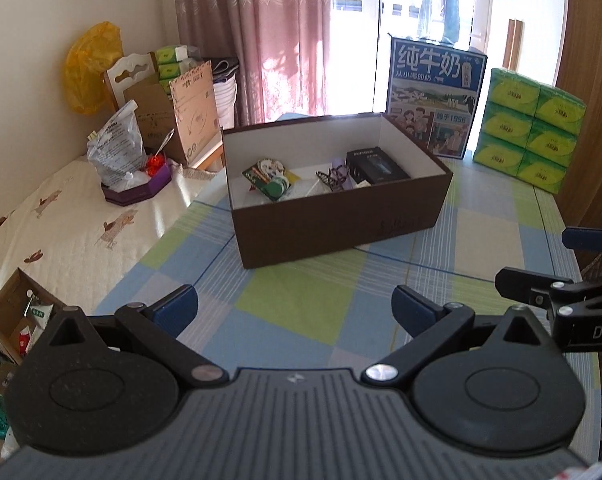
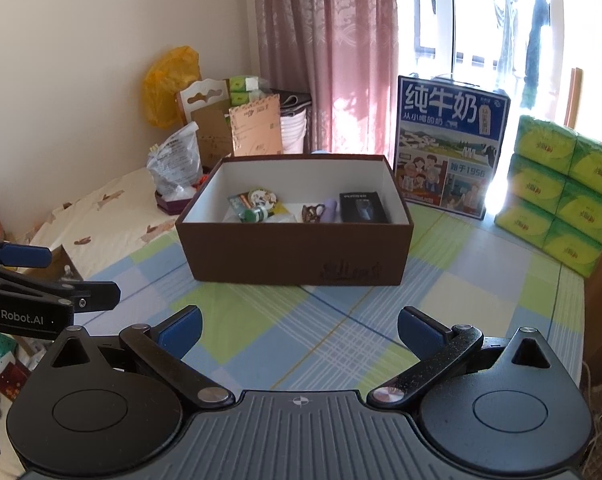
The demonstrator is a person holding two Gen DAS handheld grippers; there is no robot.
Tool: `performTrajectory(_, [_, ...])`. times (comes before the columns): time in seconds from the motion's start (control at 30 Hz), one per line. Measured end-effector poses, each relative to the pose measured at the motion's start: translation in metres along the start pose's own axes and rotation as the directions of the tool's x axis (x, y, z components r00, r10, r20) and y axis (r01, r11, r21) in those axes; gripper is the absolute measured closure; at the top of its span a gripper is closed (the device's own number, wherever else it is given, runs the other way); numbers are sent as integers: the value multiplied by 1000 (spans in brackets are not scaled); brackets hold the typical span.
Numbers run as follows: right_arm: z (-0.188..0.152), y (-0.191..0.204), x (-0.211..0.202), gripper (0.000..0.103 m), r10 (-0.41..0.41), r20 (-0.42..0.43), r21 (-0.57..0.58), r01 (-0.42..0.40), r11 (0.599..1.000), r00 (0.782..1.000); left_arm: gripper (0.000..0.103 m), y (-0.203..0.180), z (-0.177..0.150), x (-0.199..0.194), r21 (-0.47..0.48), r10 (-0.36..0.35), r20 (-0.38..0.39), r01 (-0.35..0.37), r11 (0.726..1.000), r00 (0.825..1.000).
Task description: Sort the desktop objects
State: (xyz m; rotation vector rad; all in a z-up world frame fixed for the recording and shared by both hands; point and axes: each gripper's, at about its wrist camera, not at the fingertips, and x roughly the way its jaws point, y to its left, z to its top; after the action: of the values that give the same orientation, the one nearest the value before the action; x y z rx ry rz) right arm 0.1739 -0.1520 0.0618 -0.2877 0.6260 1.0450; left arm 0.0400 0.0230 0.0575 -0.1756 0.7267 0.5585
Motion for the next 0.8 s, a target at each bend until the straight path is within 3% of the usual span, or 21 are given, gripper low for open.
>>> performTrajectory(0.8, [-16, 5, 7, 2, 14, -53, -13, -14, 1000, 998, 1, 1, -13, 5, -13, 19, -45, -20, 1000, 999])
